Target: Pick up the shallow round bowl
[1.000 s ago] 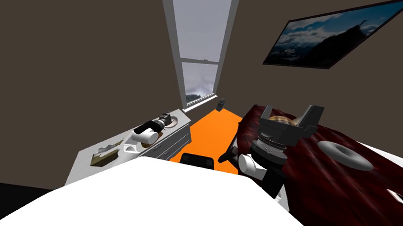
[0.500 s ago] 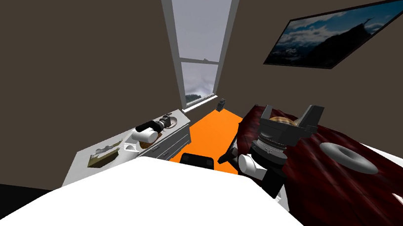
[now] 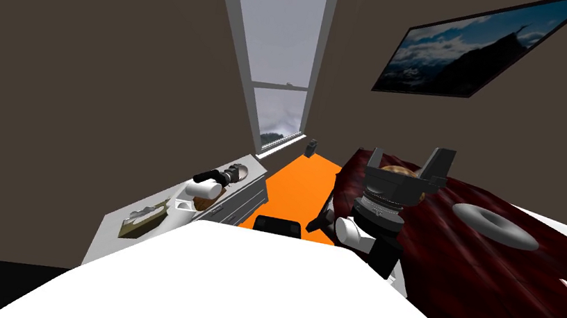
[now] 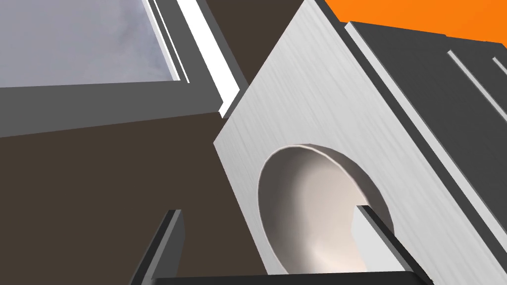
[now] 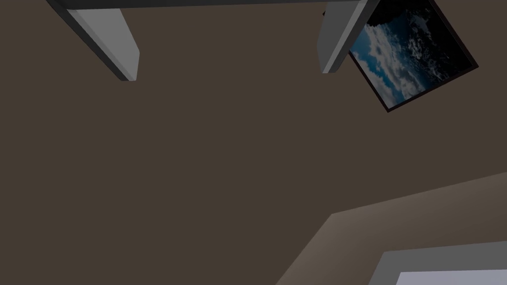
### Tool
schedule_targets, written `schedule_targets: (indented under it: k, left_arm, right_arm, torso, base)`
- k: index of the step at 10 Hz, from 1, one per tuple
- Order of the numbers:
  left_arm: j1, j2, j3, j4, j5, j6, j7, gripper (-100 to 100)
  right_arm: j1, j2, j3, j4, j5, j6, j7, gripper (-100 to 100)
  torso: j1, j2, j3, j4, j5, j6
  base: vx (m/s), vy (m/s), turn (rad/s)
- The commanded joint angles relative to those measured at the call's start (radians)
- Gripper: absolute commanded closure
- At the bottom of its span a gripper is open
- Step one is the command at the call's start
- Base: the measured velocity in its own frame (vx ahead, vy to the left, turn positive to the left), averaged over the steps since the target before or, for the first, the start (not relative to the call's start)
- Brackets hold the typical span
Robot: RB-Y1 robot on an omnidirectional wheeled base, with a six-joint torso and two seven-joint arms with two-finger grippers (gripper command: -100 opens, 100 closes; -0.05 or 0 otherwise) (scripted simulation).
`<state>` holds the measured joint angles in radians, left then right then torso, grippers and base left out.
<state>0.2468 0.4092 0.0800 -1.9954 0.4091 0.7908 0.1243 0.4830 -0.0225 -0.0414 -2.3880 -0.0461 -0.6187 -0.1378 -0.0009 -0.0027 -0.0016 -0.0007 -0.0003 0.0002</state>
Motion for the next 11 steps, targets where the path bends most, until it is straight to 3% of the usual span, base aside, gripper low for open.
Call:
schedule_targets:
  k: [1, 8, 11]
  left_arm:
    - [-0.004, 0.003, 0.006, 0.017, 0.004, 0.050, 0.003, -100]
    - [-0.022, 0.008, 0.021, 0.064, 0.010, 0.218, 0.011, -100]
    - [-0.033, 0.012, 0.034, 0.108, 0.009, 0.326, 0.016, -100]
  right_arm:
    - [0.000, 0.000, 0.000, 0.000, 0.000, 0.000, 0.000, 0]
    - [0.000, 0.000, 0.000, 0.000, 0.000, 0.000, 0.000, 0]
    - [0.000, 0.000, 0.000, 0.000, 0.000, 0.000, 0.000, 0]
  torso:
    - [0.000, 0.000, 0.000, 0.000, 0.000, 0.000]
    - [0.001, 0.000, 0.000, 0.000, 0.000, 0.000]
    - [0.001, -0.001, -0.001, 0.000, 0.000, 0.000]
  base:
    - [0.031, -0.019, 0.009]
    - [0.033, -0.009, 0.006]
    - [0.057, 0.005, 0.004]
